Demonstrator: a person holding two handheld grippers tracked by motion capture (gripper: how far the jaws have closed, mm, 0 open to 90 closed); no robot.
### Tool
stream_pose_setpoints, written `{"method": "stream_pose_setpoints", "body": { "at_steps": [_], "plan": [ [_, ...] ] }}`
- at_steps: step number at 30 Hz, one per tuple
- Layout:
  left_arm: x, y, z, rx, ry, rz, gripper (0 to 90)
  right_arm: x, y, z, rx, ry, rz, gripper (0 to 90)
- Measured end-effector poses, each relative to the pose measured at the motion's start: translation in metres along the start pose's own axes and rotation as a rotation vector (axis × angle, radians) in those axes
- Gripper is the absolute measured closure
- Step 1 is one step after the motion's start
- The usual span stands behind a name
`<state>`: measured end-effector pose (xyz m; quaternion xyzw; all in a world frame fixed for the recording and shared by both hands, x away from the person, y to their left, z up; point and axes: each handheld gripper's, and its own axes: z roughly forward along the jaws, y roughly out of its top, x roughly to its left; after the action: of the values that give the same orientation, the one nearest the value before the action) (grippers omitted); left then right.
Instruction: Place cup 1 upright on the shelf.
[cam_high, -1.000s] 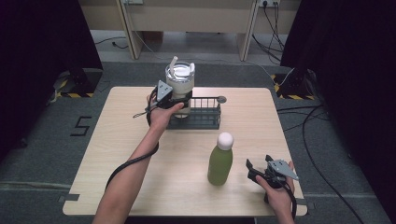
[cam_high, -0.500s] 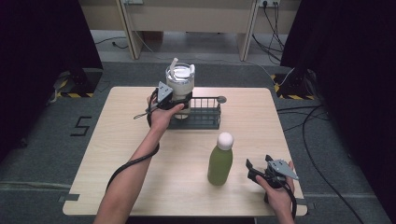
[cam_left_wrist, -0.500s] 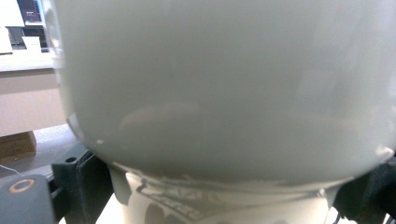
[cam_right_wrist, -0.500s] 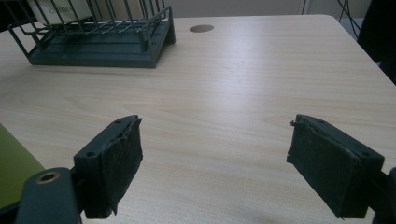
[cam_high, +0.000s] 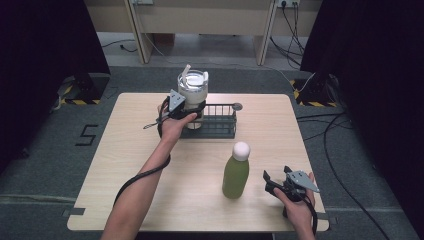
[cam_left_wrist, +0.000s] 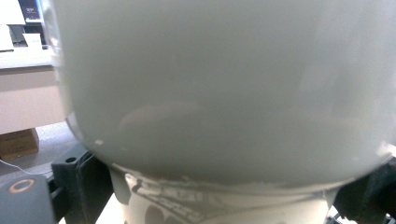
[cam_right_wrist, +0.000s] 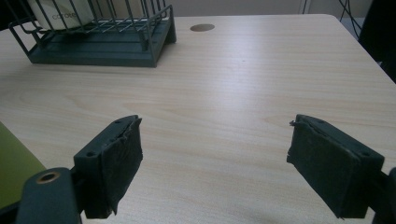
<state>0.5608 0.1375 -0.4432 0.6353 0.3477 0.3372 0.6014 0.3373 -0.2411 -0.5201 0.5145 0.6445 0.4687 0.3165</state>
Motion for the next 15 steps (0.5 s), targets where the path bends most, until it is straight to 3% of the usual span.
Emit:
{"method": "stream_pose_setpoints", "body": {
  "at_steps": [15],
  "plan": [
    [0.003, -0.0045, -0.0056, -0.013, -0.008, -0.015, 8.3, 0.0003, -0.0002, -0.0004, -0.006, -0.001, -0.004, 17.0]
  ]
}}
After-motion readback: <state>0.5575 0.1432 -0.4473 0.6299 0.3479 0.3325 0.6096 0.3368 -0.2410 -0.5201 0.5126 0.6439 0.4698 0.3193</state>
